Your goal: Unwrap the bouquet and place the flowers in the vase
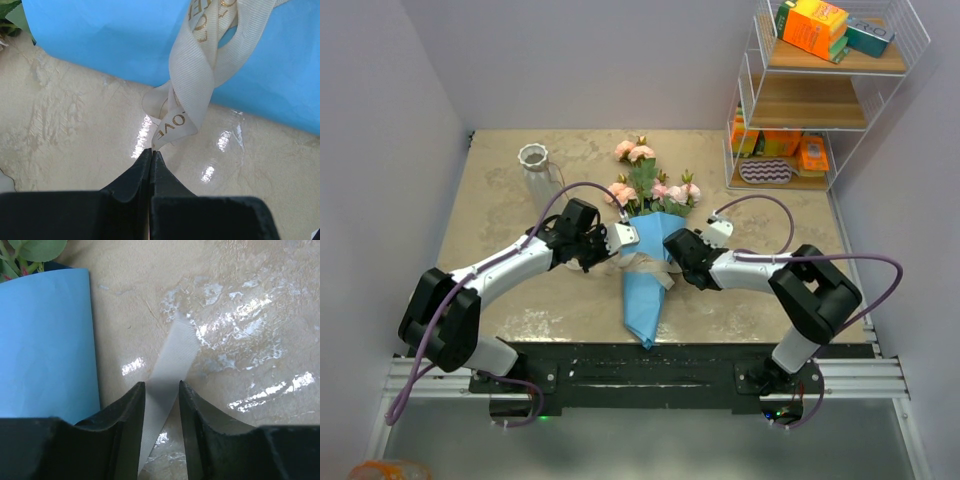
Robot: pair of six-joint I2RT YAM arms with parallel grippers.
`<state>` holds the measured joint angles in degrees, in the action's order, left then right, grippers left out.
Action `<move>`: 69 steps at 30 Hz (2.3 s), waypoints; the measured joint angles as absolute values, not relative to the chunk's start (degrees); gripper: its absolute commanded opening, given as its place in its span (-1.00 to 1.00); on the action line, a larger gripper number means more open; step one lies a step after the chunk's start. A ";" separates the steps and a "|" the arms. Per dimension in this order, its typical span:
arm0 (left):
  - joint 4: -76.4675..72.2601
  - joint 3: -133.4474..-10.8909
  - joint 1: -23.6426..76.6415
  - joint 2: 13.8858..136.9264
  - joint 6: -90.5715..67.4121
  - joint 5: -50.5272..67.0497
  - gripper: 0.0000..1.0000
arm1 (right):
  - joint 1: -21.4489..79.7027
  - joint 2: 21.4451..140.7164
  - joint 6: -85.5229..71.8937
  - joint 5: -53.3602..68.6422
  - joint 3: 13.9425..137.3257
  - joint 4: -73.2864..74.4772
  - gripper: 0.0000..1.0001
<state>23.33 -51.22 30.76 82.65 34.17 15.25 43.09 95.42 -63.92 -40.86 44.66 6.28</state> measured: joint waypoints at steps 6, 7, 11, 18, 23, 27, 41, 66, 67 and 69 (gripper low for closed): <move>23.46 -51.22 30.76 82.32 34.22 15.27 -1.00 | 43.05 95.61 -65.17 -39.66 44.07 4.56 -1.00; 23.49 -51.22 30.76 82.28 34.24 15.27 -1.00 | 43.03 95.57 -65.45 -39.44 43.97 4.34 -1.00; 23.66 -51.22 30.76 82.26 34.33 15.25 -1.00 | 42.89 94.96 -65.91 -39.07 43.46 4.01 -1.00; 23.81 -51.22 30.76 82.26 34.33 15.25 -1.00 | 42.92 90.19 -65.91 -35.62 41.28 8.43 -0.97; 24.47 -51.29 30.76 82.26 34.33 15.25 -1.00 | 42.89 82.48 -66.28 -30.20 37.56 11.66 -0.01; 24.99 -51.57 30.76 82.26 34.33 15.22 -1.00 | 42.92 76.66 -66.02 -25.63 34.13 10.63 0.06; 25.76 -53.82 30.76 82.52 34.33 15.22 -1.00 | 42.61 79.42 -65.41 -19.49 32.21 2.44 0.17; 27.70 -53.89 30.76 82.52 35.68 15.22 -1.00 | 41.98 81.30 -99.63 -16.45 31.59 0.32 -0.11; 27.75 -53.89 30.76 82.50 35.68 15.25 -1.00 | 41.98 81.38 -100.55 -17.23 31.59 0.14 -0.16; 27.83 -53.84 30.76 82.50 35.68 15.29 -1.00 | 41.95 82.17 -101.65 -18.04 31.79 -0.36 -0.33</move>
<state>27.83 -53.84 30.76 82.50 35.68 15.29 41.95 82.17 -101.65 -18.04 31.79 -0.36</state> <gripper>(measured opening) 0.016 0.432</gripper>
